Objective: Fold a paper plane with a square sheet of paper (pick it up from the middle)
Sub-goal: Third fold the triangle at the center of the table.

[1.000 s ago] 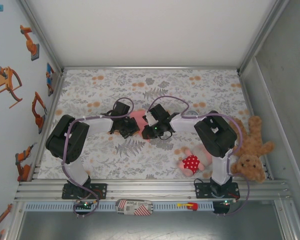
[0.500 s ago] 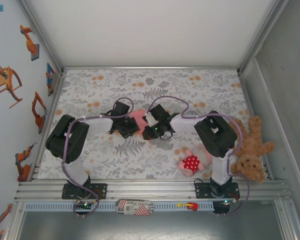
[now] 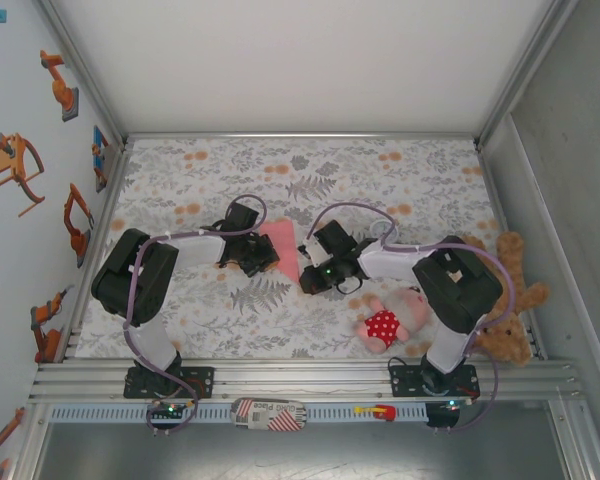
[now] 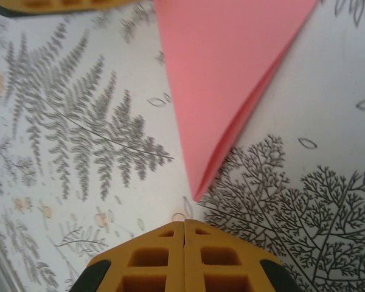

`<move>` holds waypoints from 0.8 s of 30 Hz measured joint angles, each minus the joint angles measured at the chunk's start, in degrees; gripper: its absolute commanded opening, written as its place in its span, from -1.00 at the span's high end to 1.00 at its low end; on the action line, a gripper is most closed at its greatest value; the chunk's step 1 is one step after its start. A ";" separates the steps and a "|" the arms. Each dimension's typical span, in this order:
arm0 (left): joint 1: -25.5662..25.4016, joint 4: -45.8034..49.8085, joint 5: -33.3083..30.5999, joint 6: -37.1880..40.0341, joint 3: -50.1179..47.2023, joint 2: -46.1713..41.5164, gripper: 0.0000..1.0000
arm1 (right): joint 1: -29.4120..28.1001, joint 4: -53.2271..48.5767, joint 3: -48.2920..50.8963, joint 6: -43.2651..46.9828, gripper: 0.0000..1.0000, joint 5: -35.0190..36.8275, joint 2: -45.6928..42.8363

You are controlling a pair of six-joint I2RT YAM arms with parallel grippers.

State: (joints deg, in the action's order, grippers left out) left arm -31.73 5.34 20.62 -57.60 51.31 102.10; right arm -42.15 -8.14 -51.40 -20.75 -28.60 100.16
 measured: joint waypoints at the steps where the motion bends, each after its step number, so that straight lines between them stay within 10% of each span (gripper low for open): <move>1: 0.00 0.00 0.00 0.00 0.02 0.00 0.84 | 0.00 0.33 -0.15 -0.07 1.00 -0.17 -0.46; 24: -0.09 3.50 -0.90 3.93 2.56 -0.26 0.83 | 0.00 1.51 -9.14 -4.11 1.00 2.19 9.35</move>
State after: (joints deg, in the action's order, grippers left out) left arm -31.81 8.84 19.73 -53.67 53.87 101.84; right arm -42.15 -6.63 -60.53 -24.86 -26.41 109.51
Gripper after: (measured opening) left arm 0.086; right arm 0.049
